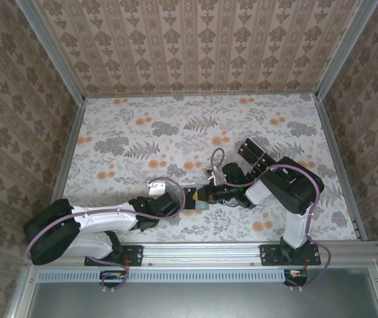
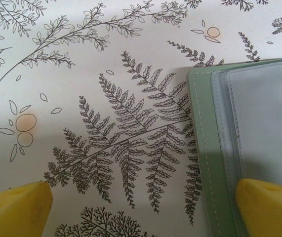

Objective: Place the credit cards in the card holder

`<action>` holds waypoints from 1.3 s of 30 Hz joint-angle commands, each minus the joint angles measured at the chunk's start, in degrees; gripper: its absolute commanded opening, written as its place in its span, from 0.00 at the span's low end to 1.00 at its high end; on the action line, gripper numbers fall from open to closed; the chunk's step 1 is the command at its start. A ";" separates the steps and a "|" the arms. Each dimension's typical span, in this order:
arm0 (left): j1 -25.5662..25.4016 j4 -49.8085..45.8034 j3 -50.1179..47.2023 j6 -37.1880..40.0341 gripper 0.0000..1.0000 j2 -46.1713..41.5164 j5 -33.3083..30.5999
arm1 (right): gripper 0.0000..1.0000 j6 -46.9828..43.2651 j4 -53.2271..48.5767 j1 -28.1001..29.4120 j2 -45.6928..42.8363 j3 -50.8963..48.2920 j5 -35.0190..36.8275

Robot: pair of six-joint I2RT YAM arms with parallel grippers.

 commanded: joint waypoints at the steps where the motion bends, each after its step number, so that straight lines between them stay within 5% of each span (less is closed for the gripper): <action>1: -0.50 -3.07 -1.25 -0.54 1.00 0.70 -0.02 | 0.00 -2.08 -5.83 0.29 2.32 0.14 -1.55; 33: -0.50 -2.78 -1.95 -0.84 1.00 -0.07 -0.05 | 0.00 -2.35 -12.22 2.43 2.60 6.19 -0.21; 39: -0.50 -2.88 -1.65 -0.54 1.00 -0.33 -0.20 | 0.29 -3.34 -16.22 2.41 -1.84 5.97 0.88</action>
